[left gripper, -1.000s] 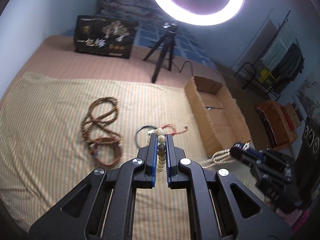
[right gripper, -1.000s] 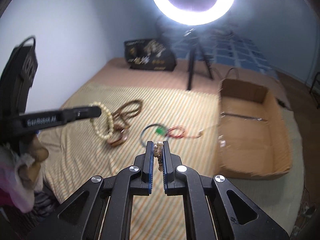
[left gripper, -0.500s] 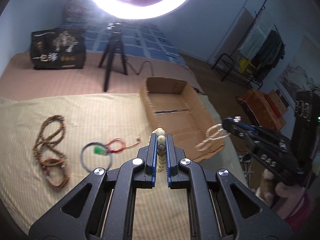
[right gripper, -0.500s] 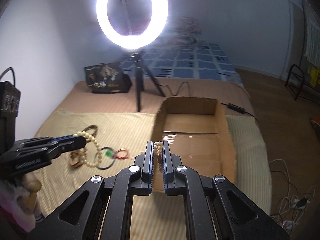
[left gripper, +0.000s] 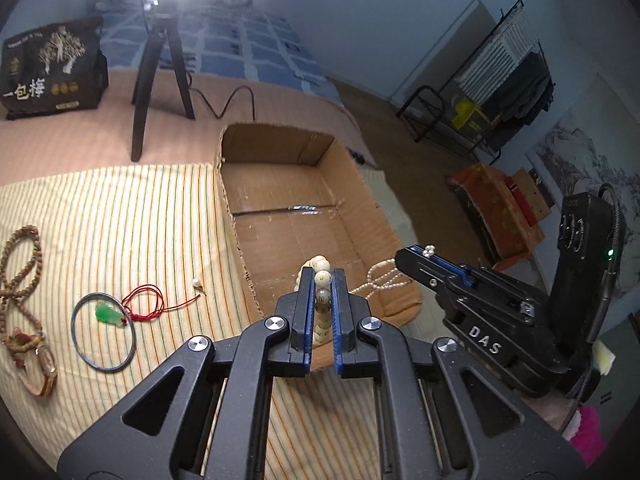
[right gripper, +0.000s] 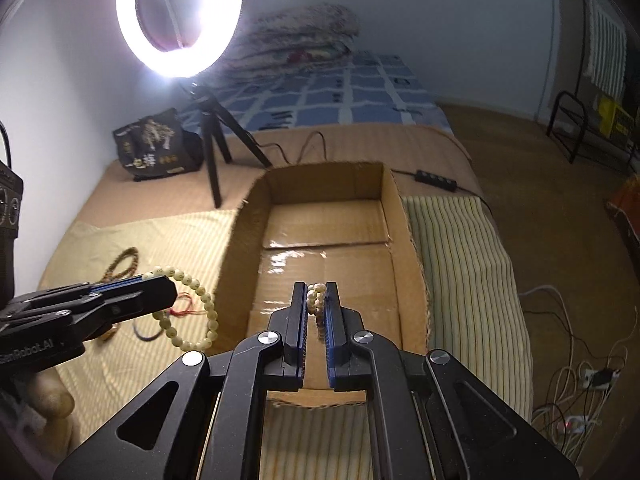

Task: Organize jewelry
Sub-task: 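Carry the cream bracelet in the left tool while the right tool carries the pearl necklace to the box, then open both tools to drop the bracelet and pearls into the box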

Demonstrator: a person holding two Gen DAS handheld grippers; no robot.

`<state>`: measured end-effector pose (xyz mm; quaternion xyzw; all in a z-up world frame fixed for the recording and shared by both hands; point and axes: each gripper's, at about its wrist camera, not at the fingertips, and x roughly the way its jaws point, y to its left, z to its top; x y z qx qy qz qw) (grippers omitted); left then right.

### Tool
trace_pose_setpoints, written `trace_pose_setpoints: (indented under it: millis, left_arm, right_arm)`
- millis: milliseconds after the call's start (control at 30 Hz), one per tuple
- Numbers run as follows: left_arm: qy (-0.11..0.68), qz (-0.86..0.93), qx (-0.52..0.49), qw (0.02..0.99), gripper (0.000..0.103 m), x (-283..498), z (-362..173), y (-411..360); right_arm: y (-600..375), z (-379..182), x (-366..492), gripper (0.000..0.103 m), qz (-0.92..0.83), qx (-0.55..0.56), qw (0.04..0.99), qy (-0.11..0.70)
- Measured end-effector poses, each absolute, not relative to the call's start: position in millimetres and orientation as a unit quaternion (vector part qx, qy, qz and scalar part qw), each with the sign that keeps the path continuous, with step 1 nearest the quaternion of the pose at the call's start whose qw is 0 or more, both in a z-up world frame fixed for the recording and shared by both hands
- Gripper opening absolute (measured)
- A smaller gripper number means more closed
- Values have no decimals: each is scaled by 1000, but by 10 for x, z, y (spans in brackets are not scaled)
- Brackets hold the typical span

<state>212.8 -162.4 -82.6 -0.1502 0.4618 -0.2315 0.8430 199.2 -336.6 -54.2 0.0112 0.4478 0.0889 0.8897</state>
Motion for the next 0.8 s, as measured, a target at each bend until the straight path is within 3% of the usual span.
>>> trace_pose_setpoints:
  millis: [267,300,333,367,467,800]
  left_arm:
    - [492,-231,-125,830,6,2194,-1098,-1765]
    - [496,-228,-121,829,9,2190,-1111,-1768]
    - [501,-226,-120,827,20,2190,-1125,-1773]
    - [502,-224,-119,827,33,2184,-1137,-1778]
    - [494,-215,-111,835,39,2163,-1116,-1747]
    - [482,-206,-88,847,39,2077,-1055,-1677]
  right_arm:
    - [-3401,-848,2064,6,74,10,868,491]
    - [-3408,-877,2070,6,73,12,865,496]
    - [-3414,-901,2080,8,72,13,862,501]
    - [-3425,-916,2084,16,68,13,860,505]
    - [-3455,-901,2067,55,55,13,863,501]
    - [-3466,-799,2072,58,45,25,873,485]
